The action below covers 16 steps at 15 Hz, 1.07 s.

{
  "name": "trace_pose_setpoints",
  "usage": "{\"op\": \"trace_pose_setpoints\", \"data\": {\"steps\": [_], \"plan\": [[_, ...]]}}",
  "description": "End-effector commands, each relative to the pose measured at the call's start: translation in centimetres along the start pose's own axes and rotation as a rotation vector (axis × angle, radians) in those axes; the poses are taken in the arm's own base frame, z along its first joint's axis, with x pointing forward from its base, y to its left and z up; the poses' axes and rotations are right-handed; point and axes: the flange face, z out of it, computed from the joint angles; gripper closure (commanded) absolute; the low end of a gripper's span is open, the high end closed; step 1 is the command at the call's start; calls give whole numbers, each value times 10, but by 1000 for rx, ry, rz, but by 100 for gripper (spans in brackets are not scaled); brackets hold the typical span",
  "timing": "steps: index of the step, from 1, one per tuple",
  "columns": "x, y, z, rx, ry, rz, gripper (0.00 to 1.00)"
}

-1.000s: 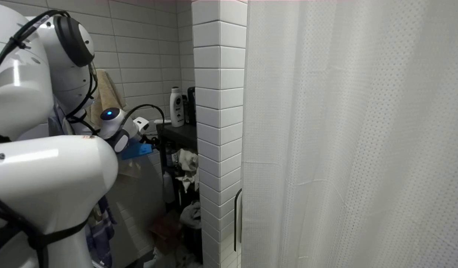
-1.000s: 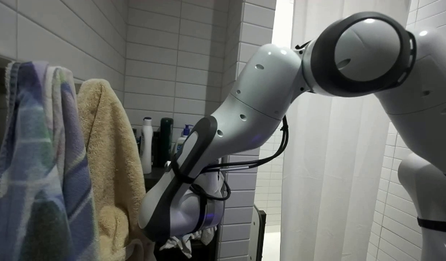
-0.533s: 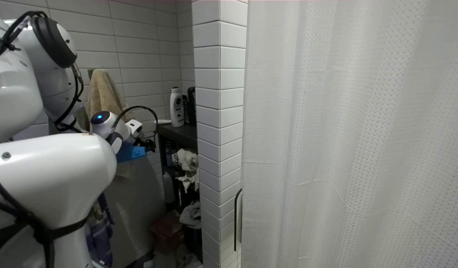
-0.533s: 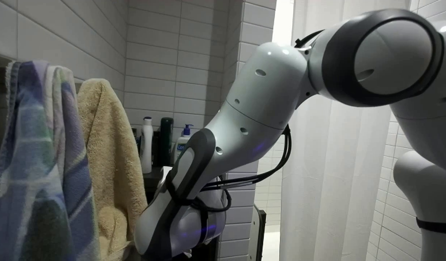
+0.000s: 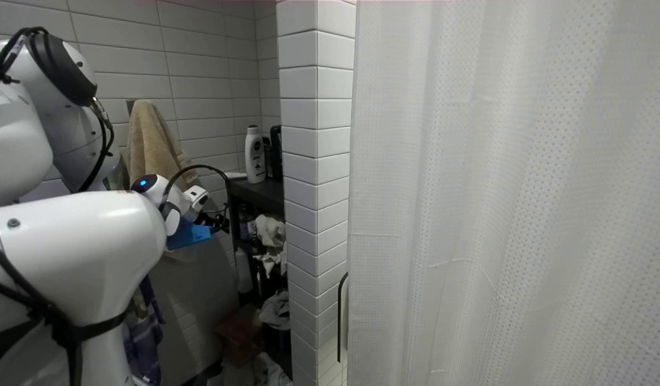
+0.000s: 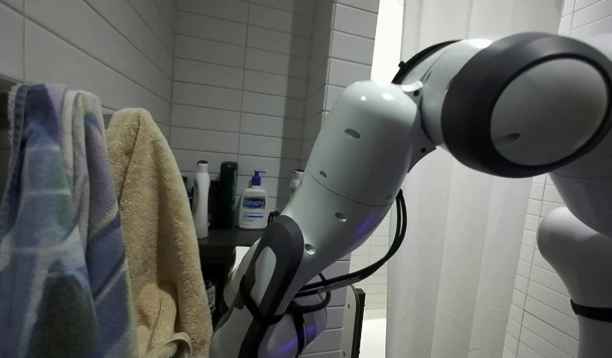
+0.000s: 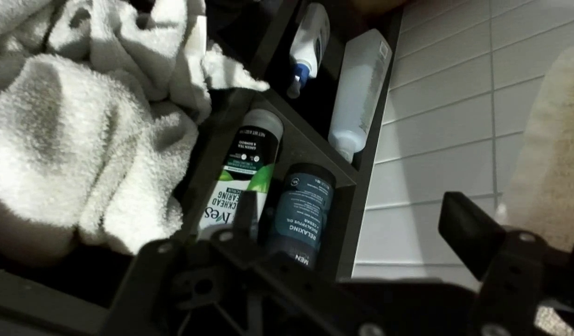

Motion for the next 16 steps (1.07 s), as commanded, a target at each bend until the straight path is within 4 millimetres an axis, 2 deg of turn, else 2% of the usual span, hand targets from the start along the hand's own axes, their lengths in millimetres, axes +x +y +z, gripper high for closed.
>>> {"op": "trace_pose_setpoints", "data": {"steps": [1,5,11,16], "plan": [[-13,-4,9,-16,-9,-2,0],[-12,-10,14,-30,7,11,0],[8,-21,4,-87,96,11,0],[5,-28,0,-60,82,1,0]]}}
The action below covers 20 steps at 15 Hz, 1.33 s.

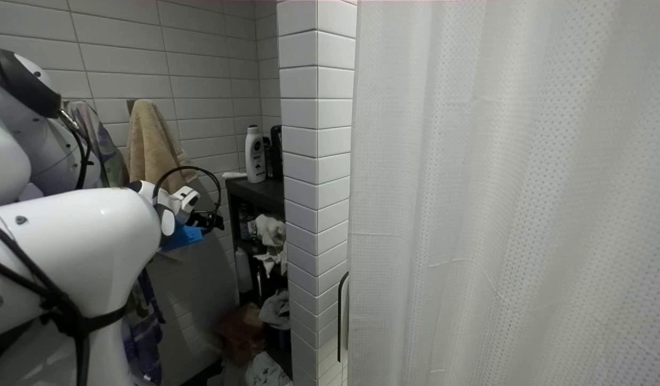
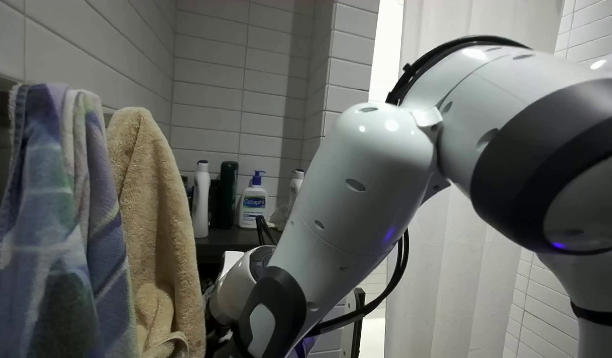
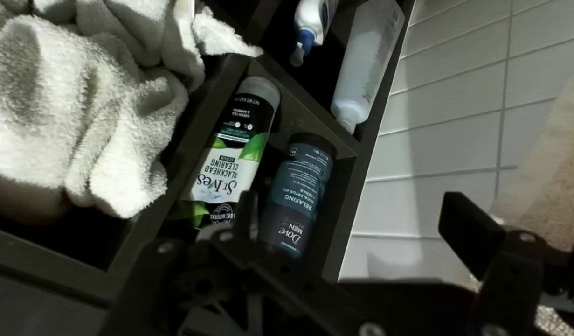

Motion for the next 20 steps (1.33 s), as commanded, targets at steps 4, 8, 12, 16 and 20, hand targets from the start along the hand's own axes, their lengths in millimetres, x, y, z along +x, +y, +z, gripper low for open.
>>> {"op": "trace_pose_setpoints", "data": {"steps": [4,8,12,16,20], "plan": [[0,2,1,-3,3,-1,0],[-9,7,20,-57,-34,41,0],[-22,22,39,-86,-82,76,0],[-20,35,53,-116,-70,129,0],[-8,33,63,-121,-21,218,0]]}}
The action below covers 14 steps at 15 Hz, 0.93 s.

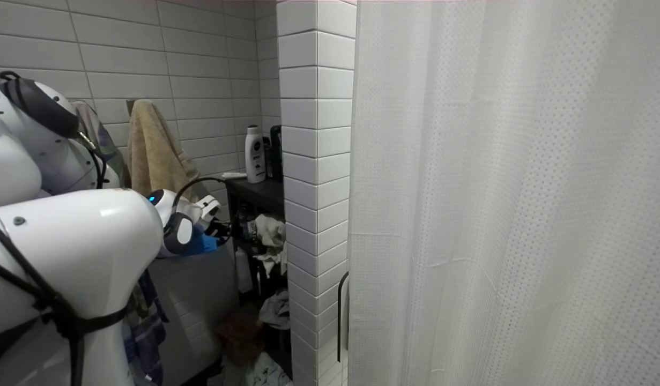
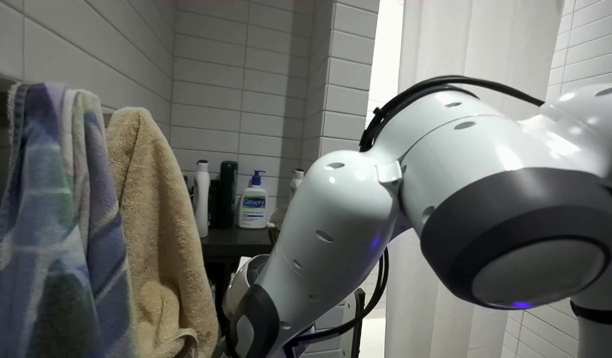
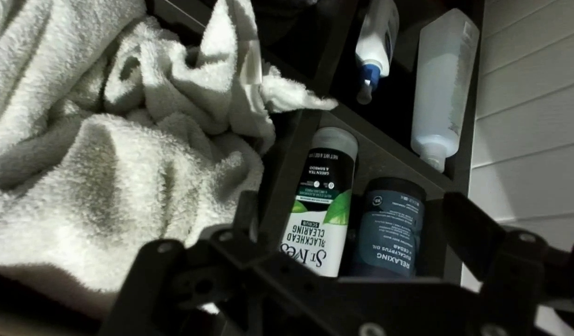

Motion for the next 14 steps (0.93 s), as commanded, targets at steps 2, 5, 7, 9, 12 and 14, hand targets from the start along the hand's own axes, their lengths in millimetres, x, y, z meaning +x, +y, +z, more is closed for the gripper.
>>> {"op": "trace_pose_setpoints", "data": {"steps": [2,5,7,9,12,14], "plan": [[17,-13,11,5,62,85,0],[25,-22,15,20,90,124,0],[30,-23,21,27,102,152,0],[33,-23,28,34,108,174,0],[36,-23,40,31,114,189,0],[39,-25,47,37,116,190,0]]}}
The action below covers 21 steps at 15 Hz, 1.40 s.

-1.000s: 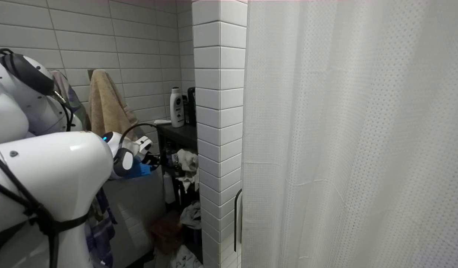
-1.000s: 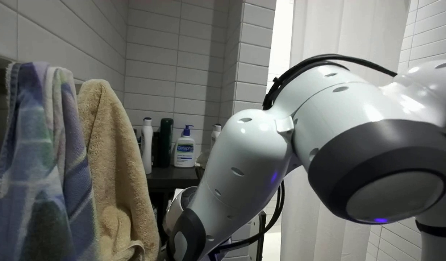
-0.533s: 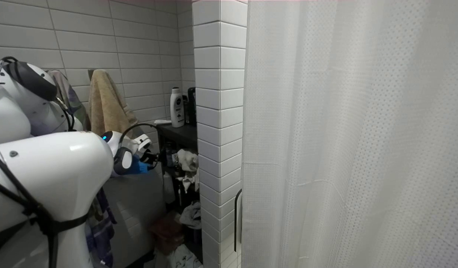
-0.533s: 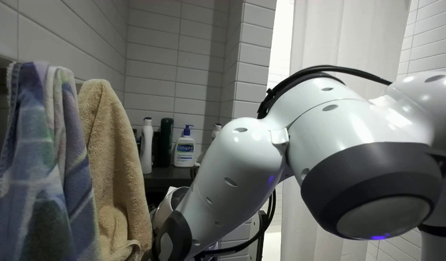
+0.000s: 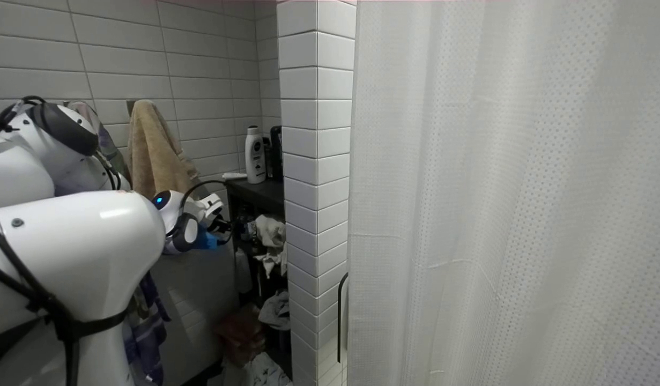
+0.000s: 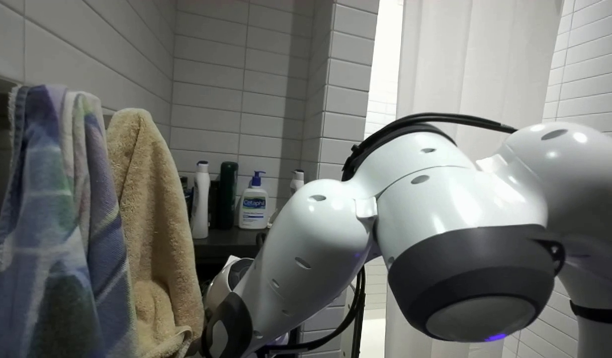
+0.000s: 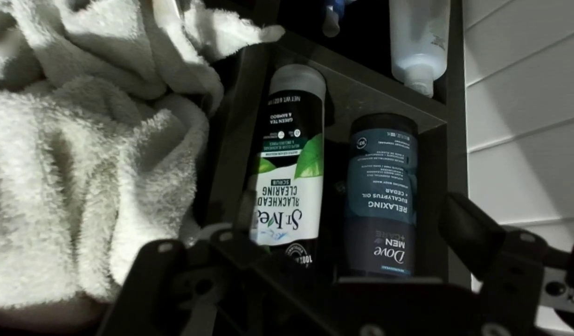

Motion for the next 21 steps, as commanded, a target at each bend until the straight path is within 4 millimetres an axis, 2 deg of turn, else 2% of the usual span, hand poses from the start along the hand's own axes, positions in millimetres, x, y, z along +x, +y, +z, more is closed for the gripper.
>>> {"op": "trace_pose_setpoints", "data": {"steps": [1,12,17,18,21], "plan": [[3,-5,18,1,28,16,0],[16,-17,35,23,42,21,0],[21,-14,41,10,46,-10,0],[16,-16,33,22,29,5,0],[14,-17,34,23,26,5,0]]}}
